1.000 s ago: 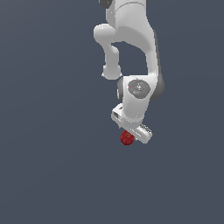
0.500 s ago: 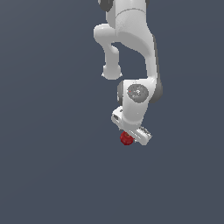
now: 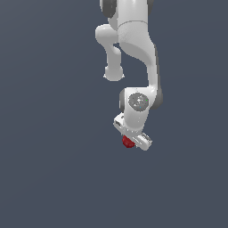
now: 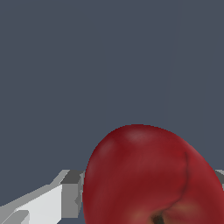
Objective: Pick up the object and move it to a goal position.
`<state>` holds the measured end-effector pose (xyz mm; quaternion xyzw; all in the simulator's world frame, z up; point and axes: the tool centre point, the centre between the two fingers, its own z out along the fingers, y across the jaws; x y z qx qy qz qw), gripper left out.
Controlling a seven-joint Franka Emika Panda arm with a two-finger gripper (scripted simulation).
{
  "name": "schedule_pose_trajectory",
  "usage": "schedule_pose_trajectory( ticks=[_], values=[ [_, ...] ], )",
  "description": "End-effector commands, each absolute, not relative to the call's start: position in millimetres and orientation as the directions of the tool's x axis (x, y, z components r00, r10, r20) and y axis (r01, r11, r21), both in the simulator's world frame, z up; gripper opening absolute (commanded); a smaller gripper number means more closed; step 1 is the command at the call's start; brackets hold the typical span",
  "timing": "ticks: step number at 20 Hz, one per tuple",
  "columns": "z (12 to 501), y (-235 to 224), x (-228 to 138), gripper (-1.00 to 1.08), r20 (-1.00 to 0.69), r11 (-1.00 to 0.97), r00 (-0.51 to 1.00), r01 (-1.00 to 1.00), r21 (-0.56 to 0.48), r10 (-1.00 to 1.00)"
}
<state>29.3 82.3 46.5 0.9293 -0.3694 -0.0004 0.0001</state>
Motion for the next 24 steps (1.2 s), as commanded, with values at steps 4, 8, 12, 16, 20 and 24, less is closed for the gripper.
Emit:
schedule_pose_trajectory(
  ticks=[4,8,12,16,20,24],
  values=[
    [46.1,82.1,29.8,-1.0,0.0,-0.727,0.727,-0.687,0.0,-0.687],
    [46.1,82.1,29.8,-1.0,0.0,-0.727,0.727,-0.687,0.0,-0.687],
    [47.3,82.2,29.8,-1.0,0.0,-0.728,0.728,-0.685,-0.001,-0.685],
    [53.4,77.7,30.4,-1.0,0.004,-0.737,0.737,-0.676,-0.009,-0.676],
    [65.4,68.9,31.5,-1.0,0.011,-0.753,0.753,-0.657,-0.024,-0.658],
    [82.8,55.9,33.2,-1.0,0.023,-0.776,0.776,-0.629,-0.045,-0.63]
  ],
)
